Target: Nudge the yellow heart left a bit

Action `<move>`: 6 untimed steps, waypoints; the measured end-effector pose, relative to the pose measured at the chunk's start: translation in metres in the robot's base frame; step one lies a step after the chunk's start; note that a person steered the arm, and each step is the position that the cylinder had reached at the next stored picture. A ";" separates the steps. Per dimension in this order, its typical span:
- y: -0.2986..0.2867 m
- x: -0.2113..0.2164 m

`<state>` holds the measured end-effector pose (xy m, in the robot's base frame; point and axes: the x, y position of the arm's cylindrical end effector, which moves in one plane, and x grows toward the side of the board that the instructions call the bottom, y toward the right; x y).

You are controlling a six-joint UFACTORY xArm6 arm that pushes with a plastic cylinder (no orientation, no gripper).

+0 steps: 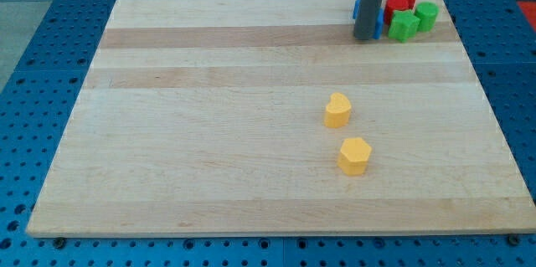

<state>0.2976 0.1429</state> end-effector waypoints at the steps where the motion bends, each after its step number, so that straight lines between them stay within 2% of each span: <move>1: 0.001 0.000; 2: 0.006 0.020; 6: 0.017 0.191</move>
